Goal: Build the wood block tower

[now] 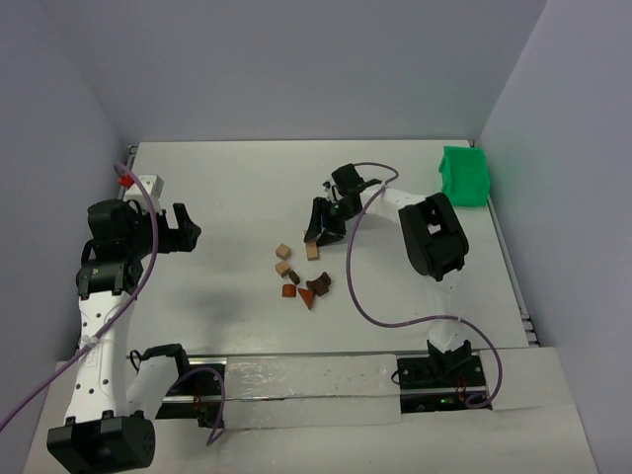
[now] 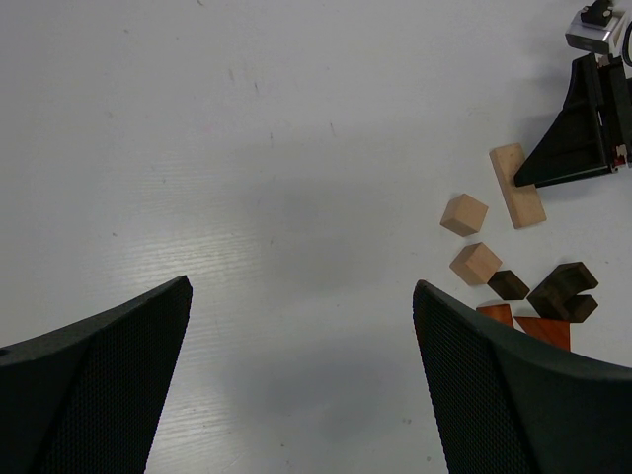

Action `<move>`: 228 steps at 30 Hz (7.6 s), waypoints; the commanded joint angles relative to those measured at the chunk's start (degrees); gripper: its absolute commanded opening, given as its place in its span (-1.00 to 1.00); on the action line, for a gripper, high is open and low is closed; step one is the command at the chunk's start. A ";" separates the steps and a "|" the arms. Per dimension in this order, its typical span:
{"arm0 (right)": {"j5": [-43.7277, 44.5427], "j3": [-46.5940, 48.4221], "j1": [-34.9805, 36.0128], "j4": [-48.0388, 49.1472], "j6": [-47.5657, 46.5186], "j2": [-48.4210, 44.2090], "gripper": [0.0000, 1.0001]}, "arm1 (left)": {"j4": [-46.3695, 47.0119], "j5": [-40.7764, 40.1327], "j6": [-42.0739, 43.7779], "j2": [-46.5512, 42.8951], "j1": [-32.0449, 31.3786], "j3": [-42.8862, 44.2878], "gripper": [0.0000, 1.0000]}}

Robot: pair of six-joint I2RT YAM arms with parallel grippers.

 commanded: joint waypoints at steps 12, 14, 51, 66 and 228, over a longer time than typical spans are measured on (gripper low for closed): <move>7.11 -4.88 -0.30 -2.17 -2.52 -1.81 0.14 | 1.26 1.00 0.39 0.01 0.51 0.04 0.98; 6.70 -5.13 -0.21 -1.92 -2.51 -1.90 0.15 | 1.26 0.91 0.40 -0.07 0.51 0.04 0.98; 5.18 -6.29 2.65 -0.85 -2.87 -2.22 0.15 | 1.31 1.00 0.35 0.01 0.42 0.04 0.98; 5.63 -6.72 3.66 -0.41 -3.14 -2.70 0.15 | 1.35 0.90 0.31 -0.16 0.42 0.04 0.98; 32.04 25.50 12.50 -30.20 2.72 1.34 -1.00 | 2.42 2.49 2.51 -1.76 -1.51 -0.11 0.98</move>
